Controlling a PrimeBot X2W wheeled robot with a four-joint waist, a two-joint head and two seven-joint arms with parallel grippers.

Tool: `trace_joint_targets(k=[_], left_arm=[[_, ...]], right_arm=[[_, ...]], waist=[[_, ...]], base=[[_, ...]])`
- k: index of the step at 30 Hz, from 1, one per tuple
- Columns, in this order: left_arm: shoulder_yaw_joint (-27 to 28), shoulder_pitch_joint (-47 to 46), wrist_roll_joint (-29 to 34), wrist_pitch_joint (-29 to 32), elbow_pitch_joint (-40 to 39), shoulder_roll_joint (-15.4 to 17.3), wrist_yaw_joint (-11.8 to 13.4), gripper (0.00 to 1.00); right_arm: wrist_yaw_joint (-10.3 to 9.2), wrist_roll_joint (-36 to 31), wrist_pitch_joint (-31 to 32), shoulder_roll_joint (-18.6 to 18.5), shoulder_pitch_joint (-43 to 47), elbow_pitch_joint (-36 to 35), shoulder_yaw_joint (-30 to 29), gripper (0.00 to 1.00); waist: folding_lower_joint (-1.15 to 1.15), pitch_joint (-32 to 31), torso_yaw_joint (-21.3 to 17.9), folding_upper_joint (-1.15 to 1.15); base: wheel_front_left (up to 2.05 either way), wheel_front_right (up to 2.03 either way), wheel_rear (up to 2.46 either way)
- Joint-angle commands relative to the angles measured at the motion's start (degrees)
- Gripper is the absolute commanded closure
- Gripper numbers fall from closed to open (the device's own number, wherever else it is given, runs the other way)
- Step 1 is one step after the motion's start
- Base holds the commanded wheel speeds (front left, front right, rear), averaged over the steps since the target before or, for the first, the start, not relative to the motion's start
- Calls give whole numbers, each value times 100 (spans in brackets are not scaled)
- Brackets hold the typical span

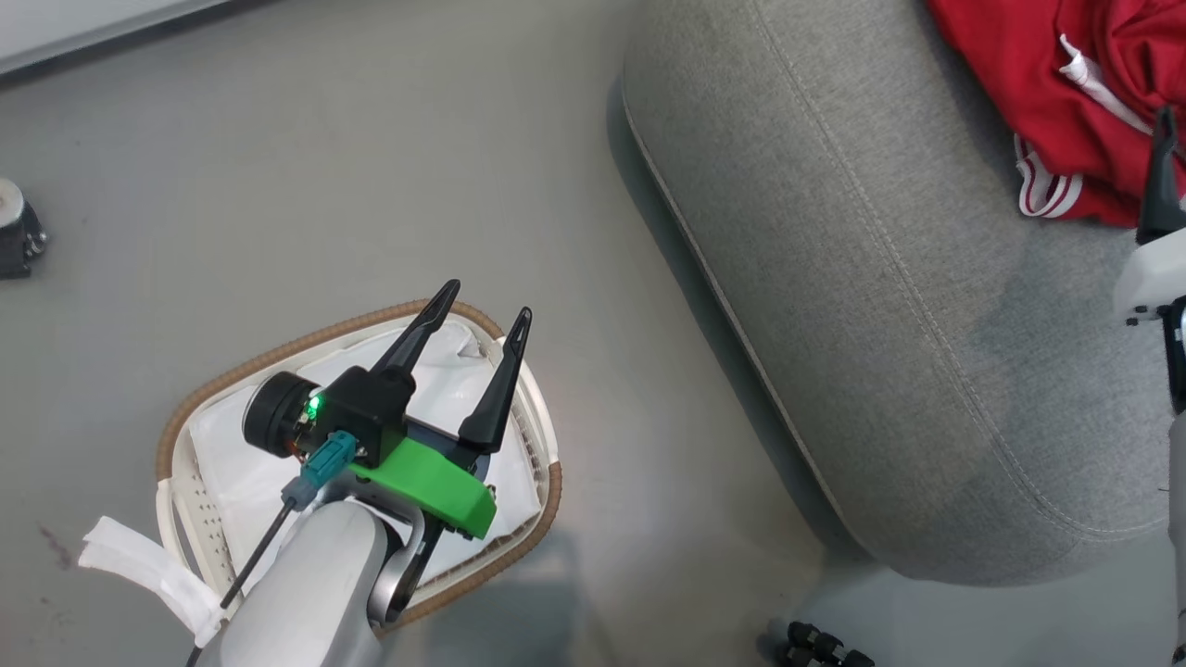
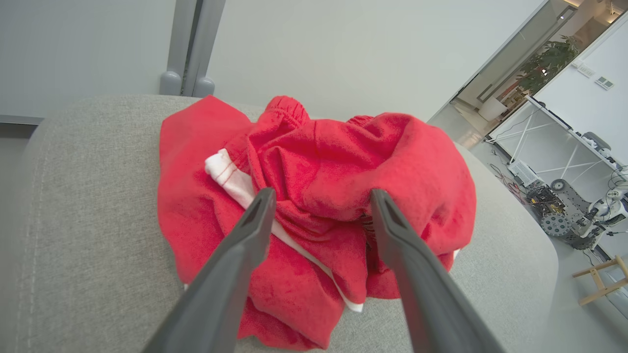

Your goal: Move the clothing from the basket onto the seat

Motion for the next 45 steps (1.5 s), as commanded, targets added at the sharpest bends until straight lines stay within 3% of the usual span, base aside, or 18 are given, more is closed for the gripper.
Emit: trace_joint_targets(k=[1, 11, 18, 24, 32, 45], left_arm=[[86, 131, -1, 4, 33, -26, -14, 0], [898, 674, 242, 4, 180, -328, -14, 0], [1930, 1106, 636, 4, 191, -576, 0, 0], [2704, 1432, 978, 4, 174, -772, 42, 0], [3390, 1911, 1160, 4, 240, -902, 61, 0], [3493, 2584, 845, 5, 284, -935, 72, 0]], right_arm=[[-8, 113, -10, 30, 178, -136, 139, 0], [-8, 855, -10, 227, 735, -879, 1371, 0], [-8, 1288, -10, 510, 1109, -938, 2096, 0], [-8, 1490, -10, 750, 1606, -1043, 2191, 0], [-8, 1556, -10, 944, 2276, -1146, 2162, 0], [-8, 1704, -10, 1020, 3074, -970, 2223, 0]], waist=[[-1, -403, 25, 0], [-1, -1129, 646, 0], [-1, -1508, 1172, 0], [-1, -1786, 1517, 0], [-1, -2182, 1675, 0], [-1, -2603, 1756, 0]], base=[[0, 0, 0], [0, 0, 0], [0, 0, 0], [0, 0, 0], [0, 0, 0], [0, 0, 0]])
